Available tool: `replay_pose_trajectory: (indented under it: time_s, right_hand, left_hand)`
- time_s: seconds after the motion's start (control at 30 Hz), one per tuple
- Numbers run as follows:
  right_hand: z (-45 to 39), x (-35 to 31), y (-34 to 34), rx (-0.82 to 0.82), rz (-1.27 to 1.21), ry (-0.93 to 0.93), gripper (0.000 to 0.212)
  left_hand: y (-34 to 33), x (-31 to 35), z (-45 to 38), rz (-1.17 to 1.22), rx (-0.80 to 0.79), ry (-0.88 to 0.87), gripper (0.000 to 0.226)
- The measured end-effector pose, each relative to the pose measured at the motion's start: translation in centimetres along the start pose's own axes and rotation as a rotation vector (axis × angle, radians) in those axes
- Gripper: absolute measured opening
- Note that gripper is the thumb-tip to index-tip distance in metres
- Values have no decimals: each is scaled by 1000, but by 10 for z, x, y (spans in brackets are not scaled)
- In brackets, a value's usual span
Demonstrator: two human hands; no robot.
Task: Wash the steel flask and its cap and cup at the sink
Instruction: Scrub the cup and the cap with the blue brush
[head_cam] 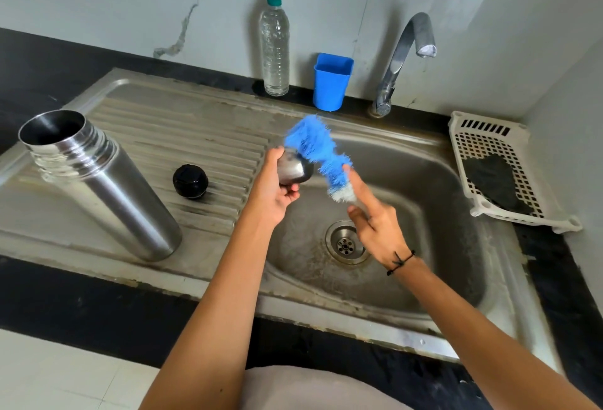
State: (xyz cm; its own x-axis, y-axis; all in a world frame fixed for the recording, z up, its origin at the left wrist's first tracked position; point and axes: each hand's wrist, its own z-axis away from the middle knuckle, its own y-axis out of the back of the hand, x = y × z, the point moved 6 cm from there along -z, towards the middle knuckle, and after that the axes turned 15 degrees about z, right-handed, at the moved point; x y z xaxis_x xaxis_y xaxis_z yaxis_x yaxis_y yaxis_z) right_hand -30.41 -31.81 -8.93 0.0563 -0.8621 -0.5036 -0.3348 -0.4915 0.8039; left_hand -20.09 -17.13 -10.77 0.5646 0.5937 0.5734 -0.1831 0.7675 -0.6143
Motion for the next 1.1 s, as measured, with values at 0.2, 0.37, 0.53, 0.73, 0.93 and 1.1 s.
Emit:
replay_pose_trajectory:
  time_s: [0.2, 0.37, 0.53, 0.73, 0.93, 1.1]
  right_hand:
    - [-3, 19, -8, -41, -7, -181, 74]
    - [5, 4, -4, -33, -34, -68, 77]
    - [-2, 22, -5, -73, 1, -218, 71]
    - [-5, 14, -4, -71, -62, -232, 75]
    - [-7, 10, -28, -130, -70, -247, 74]
    - [-12, 13, -34, -140, -75, -264, 74]
  left_hand:
    - [-1, 4, 3, -16, -130, -20, 18]
    - [-9, 10, 5, 38, -267, -44, 7]
    - [-8, 13, 2, -25, -325, -104, 28]
    - [12, 25, -10, -194, -98, -253, 55]
    - [29, 55, -13, -658, 189, -442, 53]
    - [14, 92, -34, -1257, 229, -563, 59]
